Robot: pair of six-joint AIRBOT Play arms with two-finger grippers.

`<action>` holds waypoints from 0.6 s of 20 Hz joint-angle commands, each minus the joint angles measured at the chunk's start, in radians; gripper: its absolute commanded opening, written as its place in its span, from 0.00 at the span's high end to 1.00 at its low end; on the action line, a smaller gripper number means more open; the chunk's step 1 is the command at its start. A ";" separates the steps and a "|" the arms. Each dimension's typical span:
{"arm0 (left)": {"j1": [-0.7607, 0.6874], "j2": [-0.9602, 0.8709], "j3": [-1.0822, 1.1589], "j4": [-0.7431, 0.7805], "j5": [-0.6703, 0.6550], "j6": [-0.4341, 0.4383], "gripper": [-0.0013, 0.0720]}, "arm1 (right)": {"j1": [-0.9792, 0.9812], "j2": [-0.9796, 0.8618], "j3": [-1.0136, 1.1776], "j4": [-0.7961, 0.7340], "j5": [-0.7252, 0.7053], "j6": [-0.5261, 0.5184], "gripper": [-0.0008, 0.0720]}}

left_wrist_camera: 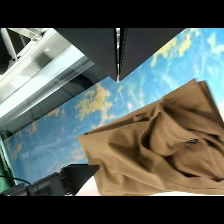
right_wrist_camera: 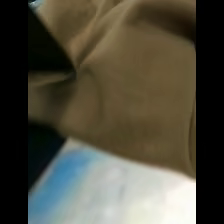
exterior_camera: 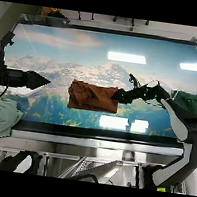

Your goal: Fold the shirts.

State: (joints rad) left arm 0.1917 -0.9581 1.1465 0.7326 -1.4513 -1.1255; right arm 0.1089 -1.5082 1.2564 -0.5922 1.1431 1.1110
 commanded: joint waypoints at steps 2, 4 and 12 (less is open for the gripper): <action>0.001 -0.001 0.000 0.001 0.000 -0.001 0.96 | 0.024 -0.002 0.006 0.109 0.010 -0.069 0.87; 0.001 -0.001 0.000 0.000 -0.001 -0.001 0.96 | 0.023 0.051 0.035 0.110 0.021 -0.068 0.96; 0.001 -0.001 0.000 0.008 -0.008 0.000 0.96 | -0.222 0.357 0.399 0.113 0.056 0.117 0.96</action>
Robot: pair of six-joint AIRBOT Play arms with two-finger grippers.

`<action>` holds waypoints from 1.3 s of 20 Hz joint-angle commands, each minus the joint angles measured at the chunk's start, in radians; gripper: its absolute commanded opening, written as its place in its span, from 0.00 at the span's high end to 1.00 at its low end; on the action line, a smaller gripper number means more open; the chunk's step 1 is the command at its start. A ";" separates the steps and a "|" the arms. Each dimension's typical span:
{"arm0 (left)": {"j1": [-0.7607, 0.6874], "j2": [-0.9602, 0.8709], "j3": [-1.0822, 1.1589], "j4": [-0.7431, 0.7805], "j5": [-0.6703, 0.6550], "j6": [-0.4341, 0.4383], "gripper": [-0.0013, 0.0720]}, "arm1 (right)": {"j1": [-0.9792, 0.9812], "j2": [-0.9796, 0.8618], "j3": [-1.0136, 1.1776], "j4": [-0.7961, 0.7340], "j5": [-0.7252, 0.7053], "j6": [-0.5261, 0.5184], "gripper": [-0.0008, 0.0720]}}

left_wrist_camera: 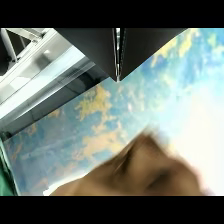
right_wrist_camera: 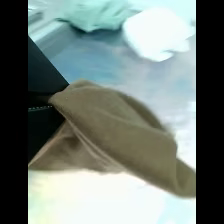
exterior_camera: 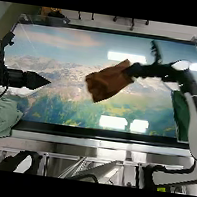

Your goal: Fold the shirts.

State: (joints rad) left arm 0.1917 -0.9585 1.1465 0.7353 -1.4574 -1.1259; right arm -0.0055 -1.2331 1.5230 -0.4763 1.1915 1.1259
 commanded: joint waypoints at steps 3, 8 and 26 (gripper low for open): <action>0.001 0.000 0.000 0.005 -0.003 0.000 0.96 | -0.304 0.084 0.236 -0.010 0.013 0.206 0.96; 0.001 0.000 0.000 0.005 -0.002 0.000 0.96 | -0.626 0.018 0.266 -0.008 -0.059 0.261 0.96; -0.006 0.000 0.000 0.005 0.013 0.011 0.96 | -0.885 -0.017 0.266 -0.239 0.192 0.334 0.96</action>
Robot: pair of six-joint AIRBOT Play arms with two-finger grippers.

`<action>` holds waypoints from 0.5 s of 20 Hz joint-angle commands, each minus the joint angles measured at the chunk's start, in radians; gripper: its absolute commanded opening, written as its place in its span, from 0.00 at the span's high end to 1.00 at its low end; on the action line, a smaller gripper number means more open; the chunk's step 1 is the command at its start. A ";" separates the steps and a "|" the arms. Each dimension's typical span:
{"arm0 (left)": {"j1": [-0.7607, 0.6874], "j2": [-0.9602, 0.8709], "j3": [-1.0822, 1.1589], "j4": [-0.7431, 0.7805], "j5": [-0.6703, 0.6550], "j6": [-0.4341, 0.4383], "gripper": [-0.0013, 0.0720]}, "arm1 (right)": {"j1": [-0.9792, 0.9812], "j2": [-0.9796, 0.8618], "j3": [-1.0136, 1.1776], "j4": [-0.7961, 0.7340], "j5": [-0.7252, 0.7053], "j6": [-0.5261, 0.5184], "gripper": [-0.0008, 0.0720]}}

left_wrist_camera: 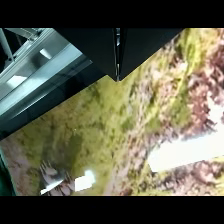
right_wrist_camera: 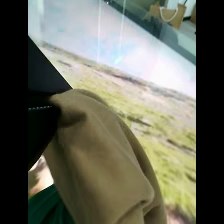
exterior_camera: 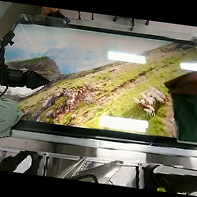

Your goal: Fold the shirts.

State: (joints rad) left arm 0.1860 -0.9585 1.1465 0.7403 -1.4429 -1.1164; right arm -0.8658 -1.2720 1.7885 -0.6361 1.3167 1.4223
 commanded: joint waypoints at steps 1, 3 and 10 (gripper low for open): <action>0.000 -0.001 0.000 0.000 -0.002 0.002 0.96 | -0.037 0.035 0.000 -0.120 0.092 0.080 0.96; 0.000 -0.001 0.000 0.000 -0.002 0.002 0.96 | -0.074 0.059 0.000 -0.240 0.169 0.204 0.96; 0.000 -0.001 0.000 0.000 -0.026 0.003 0.96 | -0.112 0.075 -0.063 -0.720 0.510 0.362 0.96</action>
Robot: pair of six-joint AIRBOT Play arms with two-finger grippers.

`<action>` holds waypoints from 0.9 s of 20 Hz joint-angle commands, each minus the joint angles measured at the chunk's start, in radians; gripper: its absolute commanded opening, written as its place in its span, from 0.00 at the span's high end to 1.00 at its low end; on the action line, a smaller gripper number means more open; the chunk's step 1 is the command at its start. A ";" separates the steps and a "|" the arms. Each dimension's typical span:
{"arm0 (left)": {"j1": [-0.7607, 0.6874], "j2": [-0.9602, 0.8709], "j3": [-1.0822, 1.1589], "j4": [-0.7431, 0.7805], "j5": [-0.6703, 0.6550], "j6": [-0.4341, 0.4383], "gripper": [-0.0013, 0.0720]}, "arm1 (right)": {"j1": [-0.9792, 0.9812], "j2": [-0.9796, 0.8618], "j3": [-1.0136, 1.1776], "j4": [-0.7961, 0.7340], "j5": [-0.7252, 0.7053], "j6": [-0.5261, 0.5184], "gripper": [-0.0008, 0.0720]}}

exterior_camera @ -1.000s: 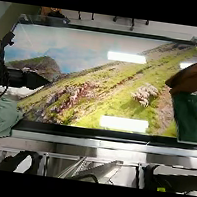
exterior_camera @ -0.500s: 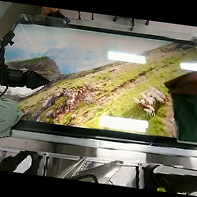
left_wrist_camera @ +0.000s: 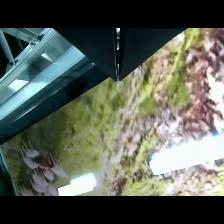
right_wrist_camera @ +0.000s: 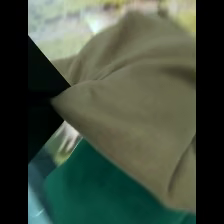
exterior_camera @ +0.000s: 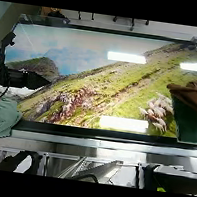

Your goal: Fold the shirts.

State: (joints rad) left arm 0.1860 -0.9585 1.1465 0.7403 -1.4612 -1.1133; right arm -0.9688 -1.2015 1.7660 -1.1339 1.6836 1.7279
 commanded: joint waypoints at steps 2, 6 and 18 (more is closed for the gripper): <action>0.000 -0.001 0.000 0.000 -0.006 0.014 0.96 | -0.009 0.004 -0.131 -0.256 0.147 0.056 0.96; 0.000 -0.001 0.000 0.001 -0.006 0.014 0.96 | -0.010 0.004 -0.375 -0.278 0.068 0.048 0.40; 0.008 0.000 0.044 -0.008 0.020 -0.001 0.96 | 0.119 0.088 -0.109 0.349 -0.222 -0.151 0.96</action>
State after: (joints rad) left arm 0.1890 -0.9588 1.1603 0.7357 -1.4475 -1.0988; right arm -0.9272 -1.1625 1.6188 -0.9630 1.5684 1.6547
